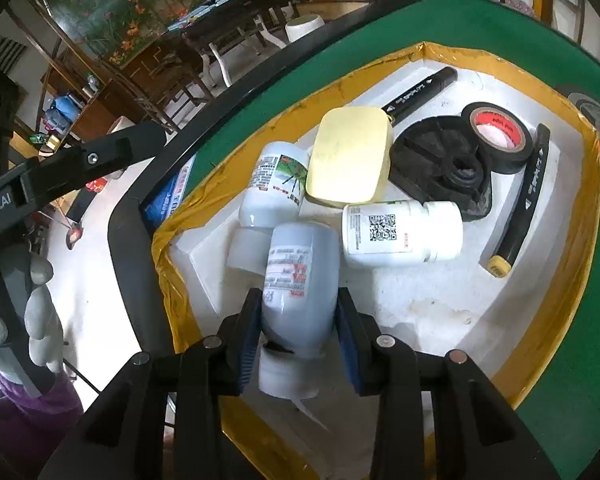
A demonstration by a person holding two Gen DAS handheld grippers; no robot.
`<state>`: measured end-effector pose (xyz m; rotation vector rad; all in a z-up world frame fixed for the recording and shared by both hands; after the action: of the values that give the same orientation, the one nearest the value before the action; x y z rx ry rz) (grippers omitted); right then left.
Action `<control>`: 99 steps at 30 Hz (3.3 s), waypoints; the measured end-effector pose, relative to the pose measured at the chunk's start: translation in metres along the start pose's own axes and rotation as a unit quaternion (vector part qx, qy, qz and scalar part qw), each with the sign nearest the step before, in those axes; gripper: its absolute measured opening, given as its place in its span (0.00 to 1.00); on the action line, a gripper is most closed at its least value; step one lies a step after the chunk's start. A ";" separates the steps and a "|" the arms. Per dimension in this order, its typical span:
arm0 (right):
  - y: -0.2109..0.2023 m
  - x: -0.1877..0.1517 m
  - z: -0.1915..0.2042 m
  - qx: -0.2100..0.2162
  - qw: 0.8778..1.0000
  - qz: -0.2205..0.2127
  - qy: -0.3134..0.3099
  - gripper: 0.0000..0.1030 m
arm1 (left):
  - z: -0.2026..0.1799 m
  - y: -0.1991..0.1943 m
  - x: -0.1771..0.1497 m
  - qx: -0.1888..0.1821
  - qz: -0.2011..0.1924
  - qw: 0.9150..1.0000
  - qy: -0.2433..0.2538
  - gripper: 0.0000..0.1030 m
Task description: Organize rigid objects
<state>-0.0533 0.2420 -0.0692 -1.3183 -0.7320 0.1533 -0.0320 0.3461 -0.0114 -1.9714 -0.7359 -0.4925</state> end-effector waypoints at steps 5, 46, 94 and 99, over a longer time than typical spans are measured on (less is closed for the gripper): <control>-0.010 -0.002 -0.003 0.003 1.000 -0.010 -0.002 0.35 | 0.003 -0.003 0.001 0.010 -0.009 1.000 -0.006 0.59; -0.113 -0.081 -0.239 -0.294 0.932 -0.156 0.147 0.48 | -0.147 0.033 -0.026 0.014 0.020 0.993 0.111 0.59; -0.102 -0.088 -0.419 -0.224 0.902 -0.116 0.350 0.47 | -0.205 0.095 -0.058 -0.041 0.115 0.983 0.138 0.59; -0.077 -0.065 -0.419 -0.225 0.910 -0.110 0.330 0.49 | -0.225 0.111 -0.055 -0.046 0.129 0.979 0.153 0.59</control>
<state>0.1109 -0.1558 -0.0515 -1.5809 -0.3290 -0.6578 -0.0071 0.0901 -0.0085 -1.9806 -0.2640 -0.6609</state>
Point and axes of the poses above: each gripper's, at about its wrist camera, not at the fingertips, and y roughly the way its jaws point, z to its left, x to its top, the point moved 10 cm from there along y, roughly the way its jaws point, and after that the axes turned 14 degrees about -x, right-handed, at the moved point
